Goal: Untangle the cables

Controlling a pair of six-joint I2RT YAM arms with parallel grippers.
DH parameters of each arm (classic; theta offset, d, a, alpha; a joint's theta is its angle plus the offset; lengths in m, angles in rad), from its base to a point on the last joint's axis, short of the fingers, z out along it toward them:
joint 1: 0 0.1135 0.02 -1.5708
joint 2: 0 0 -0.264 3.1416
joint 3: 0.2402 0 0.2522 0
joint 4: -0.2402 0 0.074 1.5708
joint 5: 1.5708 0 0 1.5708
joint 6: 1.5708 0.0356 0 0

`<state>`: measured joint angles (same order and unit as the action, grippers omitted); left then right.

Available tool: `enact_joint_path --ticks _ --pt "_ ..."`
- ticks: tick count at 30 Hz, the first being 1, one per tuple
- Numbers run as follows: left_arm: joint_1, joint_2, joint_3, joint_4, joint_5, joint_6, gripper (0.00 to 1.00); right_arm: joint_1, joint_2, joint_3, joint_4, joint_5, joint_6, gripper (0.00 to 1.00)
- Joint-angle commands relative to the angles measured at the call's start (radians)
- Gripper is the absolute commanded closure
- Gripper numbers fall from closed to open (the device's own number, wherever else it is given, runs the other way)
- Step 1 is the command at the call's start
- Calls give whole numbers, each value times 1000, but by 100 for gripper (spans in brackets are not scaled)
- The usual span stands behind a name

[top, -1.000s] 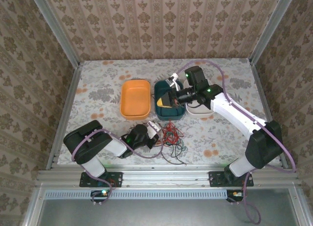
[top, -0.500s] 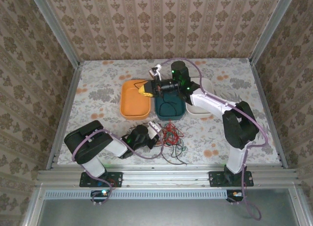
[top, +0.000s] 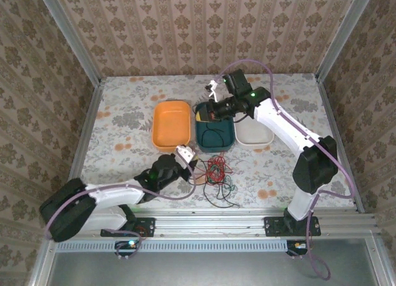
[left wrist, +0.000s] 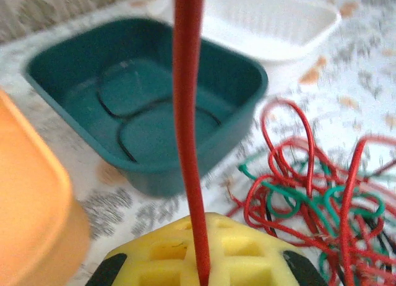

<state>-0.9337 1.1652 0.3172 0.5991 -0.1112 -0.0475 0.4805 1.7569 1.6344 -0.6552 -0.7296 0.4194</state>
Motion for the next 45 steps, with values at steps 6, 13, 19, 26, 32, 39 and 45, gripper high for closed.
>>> enact_joint_path --ticks 6,13,19,26,32,39,45 --pt "230 -228 188 -368 106 -269 100 -11 -33 -86 -123 -5 -140 95" --pt "264 -138 238 -480 355 -233 100 -14 -30 -118 -85 -33 -124 95" --pt "144 -76 250 -589 339 -170 61 -13 -29 -142 -67 -42 -118 96" --pt "310 -164 236 -359 398 -405 33 -16 -55 -192 -76 -69 -156 97" --pt "403 -12 395 -360 518 -463 32 -17 -98 -237 -33 -110 -149 97" --pt "404 216 557 -413 684 -539 29 -22 -126 -240 28 -119 -115 97" --pt "404 277 553 -313 721 -624 28 -28 -134 -234 79 -122 -77 97"
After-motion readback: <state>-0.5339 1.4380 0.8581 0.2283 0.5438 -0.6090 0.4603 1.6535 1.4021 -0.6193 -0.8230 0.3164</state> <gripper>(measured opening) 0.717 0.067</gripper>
